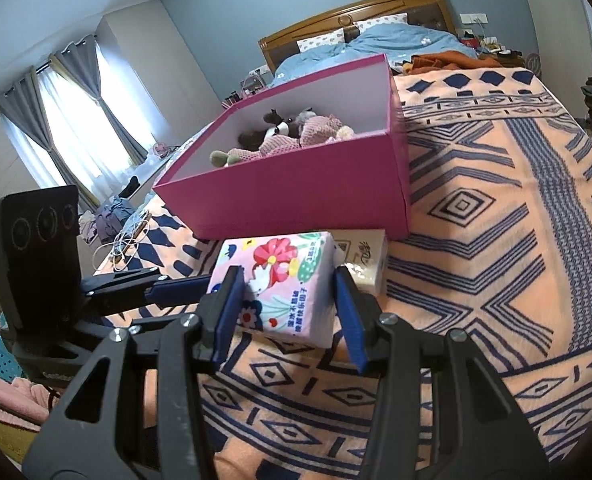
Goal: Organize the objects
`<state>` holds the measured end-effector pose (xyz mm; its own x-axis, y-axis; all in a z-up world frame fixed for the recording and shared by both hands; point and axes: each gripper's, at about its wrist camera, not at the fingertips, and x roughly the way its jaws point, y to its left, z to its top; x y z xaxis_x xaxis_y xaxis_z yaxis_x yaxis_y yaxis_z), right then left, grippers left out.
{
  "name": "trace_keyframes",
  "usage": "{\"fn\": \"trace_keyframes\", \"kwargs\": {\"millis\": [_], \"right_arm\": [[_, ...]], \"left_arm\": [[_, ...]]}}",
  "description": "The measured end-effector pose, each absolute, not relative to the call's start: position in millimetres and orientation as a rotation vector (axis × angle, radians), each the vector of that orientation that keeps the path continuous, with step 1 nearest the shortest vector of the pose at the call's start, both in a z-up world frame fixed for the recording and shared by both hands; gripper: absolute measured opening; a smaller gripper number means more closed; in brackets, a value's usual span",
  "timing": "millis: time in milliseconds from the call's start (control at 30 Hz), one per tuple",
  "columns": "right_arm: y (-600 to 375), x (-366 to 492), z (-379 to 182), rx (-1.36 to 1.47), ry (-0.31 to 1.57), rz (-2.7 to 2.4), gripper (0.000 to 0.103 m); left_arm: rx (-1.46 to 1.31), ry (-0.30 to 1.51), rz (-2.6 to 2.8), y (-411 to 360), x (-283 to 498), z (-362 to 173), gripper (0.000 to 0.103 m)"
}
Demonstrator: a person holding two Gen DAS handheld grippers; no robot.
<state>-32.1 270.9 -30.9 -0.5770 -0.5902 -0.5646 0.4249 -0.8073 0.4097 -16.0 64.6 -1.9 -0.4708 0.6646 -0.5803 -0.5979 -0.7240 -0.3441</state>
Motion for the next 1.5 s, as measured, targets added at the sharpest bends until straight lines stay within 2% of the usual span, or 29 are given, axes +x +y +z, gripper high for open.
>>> {"fn": "trace_keyframes", "kwargs": {"millis": [1500], "right_arm": [[254, -52, 13, 0.819, -0.250, -2.344, 0.050]], "left_arm": [[-0.791, -0.105, 2.301, 46, -30, 37, 0.038]]}}
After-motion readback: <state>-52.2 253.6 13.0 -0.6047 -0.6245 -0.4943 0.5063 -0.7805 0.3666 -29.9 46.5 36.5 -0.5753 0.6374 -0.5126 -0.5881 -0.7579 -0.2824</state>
